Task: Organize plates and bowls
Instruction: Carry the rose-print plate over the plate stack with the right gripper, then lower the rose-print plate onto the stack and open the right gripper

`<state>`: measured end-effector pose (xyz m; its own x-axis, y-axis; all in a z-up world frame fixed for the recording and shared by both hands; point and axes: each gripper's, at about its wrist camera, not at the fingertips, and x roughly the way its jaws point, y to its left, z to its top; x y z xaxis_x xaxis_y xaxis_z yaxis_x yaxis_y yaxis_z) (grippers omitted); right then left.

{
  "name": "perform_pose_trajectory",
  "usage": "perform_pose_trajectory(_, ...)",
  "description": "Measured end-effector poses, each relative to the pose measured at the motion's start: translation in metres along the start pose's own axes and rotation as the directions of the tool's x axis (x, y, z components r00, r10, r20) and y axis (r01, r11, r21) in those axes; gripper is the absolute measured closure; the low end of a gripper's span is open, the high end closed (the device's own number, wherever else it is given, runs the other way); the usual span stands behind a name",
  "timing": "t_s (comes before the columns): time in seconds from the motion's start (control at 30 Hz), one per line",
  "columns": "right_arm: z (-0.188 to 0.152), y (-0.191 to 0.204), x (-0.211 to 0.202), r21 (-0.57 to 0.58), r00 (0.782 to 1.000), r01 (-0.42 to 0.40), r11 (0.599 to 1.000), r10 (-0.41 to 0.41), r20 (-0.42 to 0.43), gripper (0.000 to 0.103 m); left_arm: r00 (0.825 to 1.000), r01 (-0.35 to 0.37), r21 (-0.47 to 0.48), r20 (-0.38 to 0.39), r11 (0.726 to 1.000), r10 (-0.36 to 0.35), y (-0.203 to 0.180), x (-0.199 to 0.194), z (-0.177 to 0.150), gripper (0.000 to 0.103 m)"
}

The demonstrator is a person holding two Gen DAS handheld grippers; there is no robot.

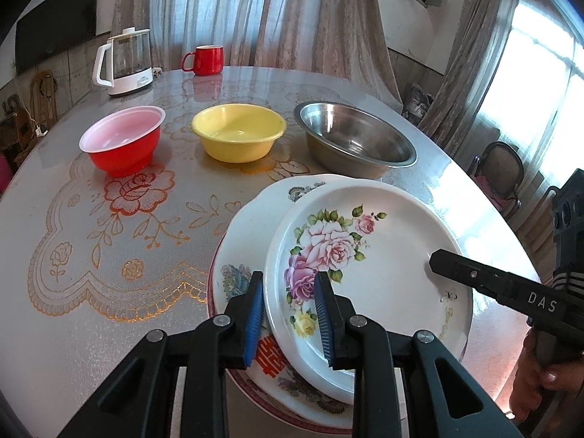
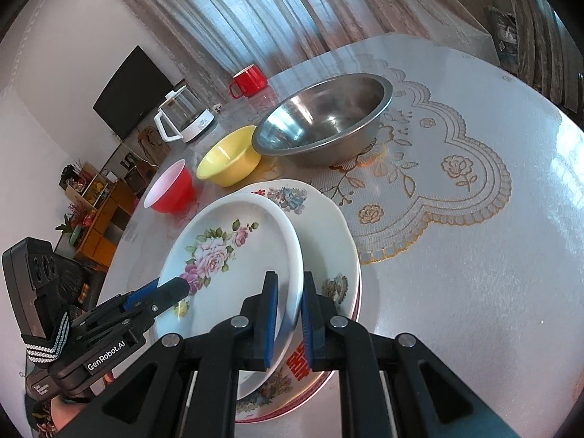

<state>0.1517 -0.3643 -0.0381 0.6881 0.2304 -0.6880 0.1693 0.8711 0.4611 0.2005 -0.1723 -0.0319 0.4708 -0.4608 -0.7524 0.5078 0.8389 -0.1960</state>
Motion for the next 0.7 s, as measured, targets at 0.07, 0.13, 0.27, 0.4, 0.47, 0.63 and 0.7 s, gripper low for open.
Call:
perform_pose_trajectory(0.07, 0.001, 0.001, -0.001, -0.001, 1.0, 0.001, 1.0, -0.001, 0.001, 0.092, 1.0, -0.001, 0.002, -0.002, 1.0, 0.001, 0.0, 0.0, 0.0, 0.077)
perform_pose_trajectory(0.13, 0.003, 0.003, -0.003, -0.014, 1.0, 0.006, 1.0, -0.006, 0.006, 0.092, 1.0, -0.001, 0.002, -0.002, 1.0, 0.001, -0.001, 0.001, 0.0, 0.077)
perform_pose_trajectory(0.27, 0.005, 0.007, -0.004, -0.04, 1.0, 0.026, 0.999, -0.025, 0.015, 0.092, 1.0, 0.001, 0.002, -0.008, 1.0, -0.001, -0.002, 0.003, 0.0, 0.077)
perform_pose_trajectory(0.4, 0.01, 0.003, -0.002, -0.033, 0.999, 0.043, 0.999, -0.043, 0.007, 0.092, 1.0, -0.003, 0.016, -0.025, 1.0, 0.004, -0.006, 0.007, 0.001, 0.077)
perform_pose_trajectory(0.47, 0.011, 0.001, 0.0, -0.031, 0.999, 0.05, 0.998, -0.05, -0.001, 0.092, 0.999, -0.006, 0.022, -0.032, 1.0, 0.007, -0.008, 0.008, 0.001, 0.077)
perform_pose_trajectory(0.63, 0.011, 0.0, 0.007, -0.041, 0.998, 0.064, 0.997, -0.065, -0.025, 0.09, 1.0, -0.009, 0.013, -0.027, 1.0, 0.009, -0.005, 0.008, 0.003, 0.077)
perform_pose_trajectory(0.7, 0.012, 0.001, 0.009, -0.043, 0.997, 0.064, 0.997, -0.066, -0.028, 0.089, 1.0, -0.02, 0.017, -0.023, 1.0, 0.02, -0.004, 0.006, 0.005, 0.077)
